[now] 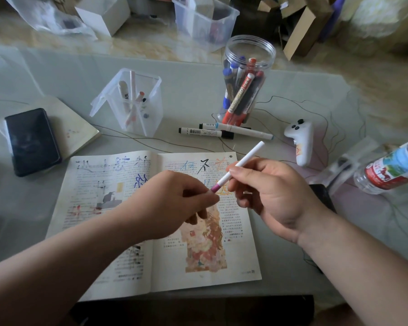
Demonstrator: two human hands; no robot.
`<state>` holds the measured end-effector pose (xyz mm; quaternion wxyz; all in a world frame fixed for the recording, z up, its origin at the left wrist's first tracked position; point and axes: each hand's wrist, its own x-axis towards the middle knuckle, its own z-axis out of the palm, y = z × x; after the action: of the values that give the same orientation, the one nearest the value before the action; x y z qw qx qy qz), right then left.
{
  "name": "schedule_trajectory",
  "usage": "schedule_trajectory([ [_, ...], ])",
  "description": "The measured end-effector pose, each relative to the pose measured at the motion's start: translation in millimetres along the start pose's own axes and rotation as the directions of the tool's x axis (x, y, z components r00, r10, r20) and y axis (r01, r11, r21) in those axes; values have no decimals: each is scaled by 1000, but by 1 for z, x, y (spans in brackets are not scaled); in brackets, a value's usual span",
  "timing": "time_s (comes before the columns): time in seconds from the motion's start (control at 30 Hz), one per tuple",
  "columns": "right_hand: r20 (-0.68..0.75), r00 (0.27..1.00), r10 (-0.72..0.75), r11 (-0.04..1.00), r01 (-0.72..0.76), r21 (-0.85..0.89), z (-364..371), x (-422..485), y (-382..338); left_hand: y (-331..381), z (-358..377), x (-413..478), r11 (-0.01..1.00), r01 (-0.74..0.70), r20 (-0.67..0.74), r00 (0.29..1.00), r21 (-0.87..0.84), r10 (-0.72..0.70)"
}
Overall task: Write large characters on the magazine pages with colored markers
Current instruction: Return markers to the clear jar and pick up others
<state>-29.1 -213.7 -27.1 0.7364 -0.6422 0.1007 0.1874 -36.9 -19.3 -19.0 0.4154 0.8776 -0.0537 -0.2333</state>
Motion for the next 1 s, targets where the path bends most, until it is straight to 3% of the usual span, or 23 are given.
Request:
schedule_trajectory([
  [0.03, -26, 999, 28, 999, -27, 29, 0, 1, -1, 2, -1, -1, 985, 53, 38, 998, -163, -48],
  [0.1, -71, 995, 76, 994, -71, 78, 1, 2, -2, 3, -4, 0, 838, 178, 156, 981, -515, -112],
  [0.17, -105, 989, 104, 990, -94, 100, 1, 4, -1, 2, -6, 2, 707, 262, 205, 964, -657, -167],
  [0.4, -114, 990, 80, 995, -74, 61, 1, 5, 1, -4, -5, 9, 702, 245, 55, 958, -669, -282],
  [0.57, -128, 992, 1, 1000, 2, 24, 4, -1, -9, -2, -7, 9, 793, 107, -134, 964, -599, -231],
  [0.7, -176, 968, -179, 981, 163, -102, -12, -31, -36, 8, -14, -3, 826, 3, -226, 961, -563, -158],
  [0.8, -262, 898, -354, 925, 293, -244, -43, -77, -64, 48, -4, -15, 854, -77, -223, 974, -515, -47],
  [0.87, -332, 818, -469, 862, 344, -372, -69, -117, -78, 93, 23, -22, 856, -147, -142, 986, -496, 87],
  [1.0, -459, 627, -630, 737, 296, -607, -125, -223, -80, 193, 103, -40, 804, -284, 16, 939, -522, 342],
])
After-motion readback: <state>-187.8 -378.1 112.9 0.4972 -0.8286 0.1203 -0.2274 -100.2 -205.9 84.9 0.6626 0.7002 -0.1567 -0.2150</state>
